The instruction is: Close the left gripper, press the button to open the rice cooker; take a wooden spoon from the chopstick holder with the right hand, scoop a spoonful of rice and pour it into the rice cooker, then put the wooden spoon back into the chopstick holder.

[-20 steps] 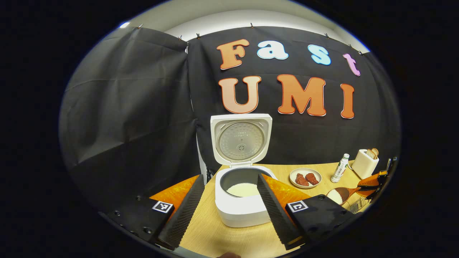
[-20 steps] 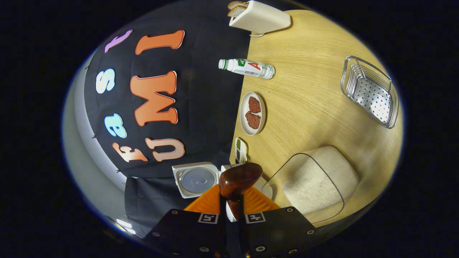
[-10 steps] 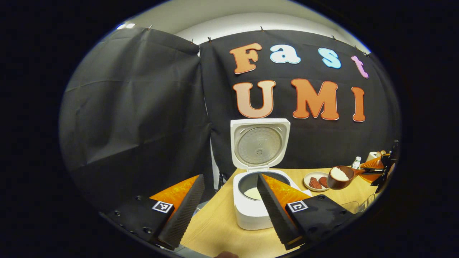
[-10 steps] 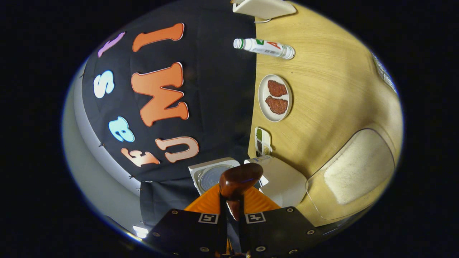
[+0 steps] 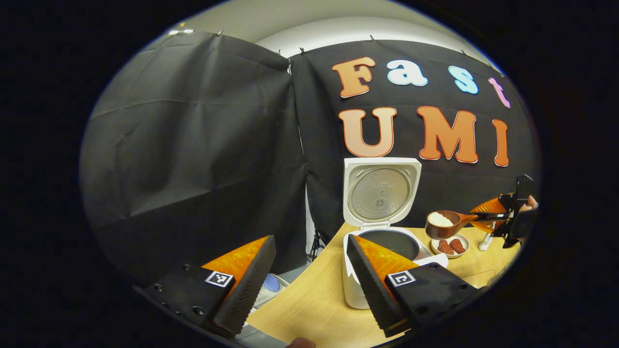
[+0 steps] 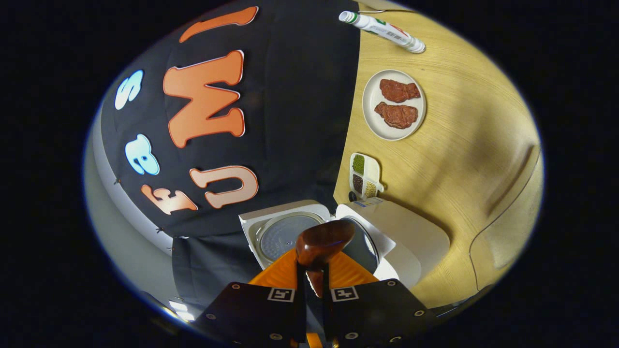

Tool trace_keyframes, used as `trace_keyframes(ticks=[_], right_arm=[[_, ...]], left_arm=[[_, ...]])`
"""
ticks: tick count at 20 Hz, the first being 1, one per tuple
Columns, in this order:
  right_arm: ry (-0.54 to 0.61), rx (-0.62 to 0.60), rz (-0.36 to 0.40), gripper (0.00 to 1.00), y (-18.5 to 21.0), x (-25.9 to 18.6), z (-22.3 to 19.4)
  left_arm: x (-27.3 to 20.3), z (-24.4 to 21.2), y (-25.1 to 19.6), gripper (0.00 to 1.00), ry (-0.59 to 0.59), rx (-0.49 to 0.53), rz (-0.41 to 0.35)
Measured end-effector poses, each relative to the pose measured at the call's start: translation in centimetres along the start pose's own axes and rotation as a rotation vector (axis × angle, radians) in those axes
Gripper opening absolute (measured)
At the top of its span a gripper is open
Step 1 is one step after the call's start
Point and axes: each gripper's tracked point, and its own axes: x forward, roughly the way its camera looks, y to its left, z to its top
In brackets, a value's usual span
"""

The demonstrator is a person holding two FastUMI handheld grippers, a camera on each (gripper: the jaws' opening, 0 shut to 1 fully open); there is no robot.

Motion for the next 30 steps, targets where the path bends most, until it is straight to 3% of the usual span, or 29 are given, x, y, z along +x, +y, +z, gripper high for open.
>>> trace_keyframes(ticks=[3,8,18,30], right_arm=[[-0.007,-0.076,-0.024,0.13,1.0,2.5,-0.7],[-0.058,-0.324,-0.100,0.13,1.5,5.7,-1.2],[-0.137,-0.731,-0.199,0.13,2.6,8.5,-2.3],[-0.258,-1.127,-0.207,0.13,6.9,9.4,-2.5]], left_arm=[[0.2,-0.3,0.7,1.00,0.002,0.021,-0.005],[0.5,-1.4,2.4,0.99,0.022,0.032,-0.002],[1.5,-3.0,4.2,0.99,0.060,0.007,-0.014],[1.4,-3.1,4.1,0.99,0.064,0.032,-0.041]])
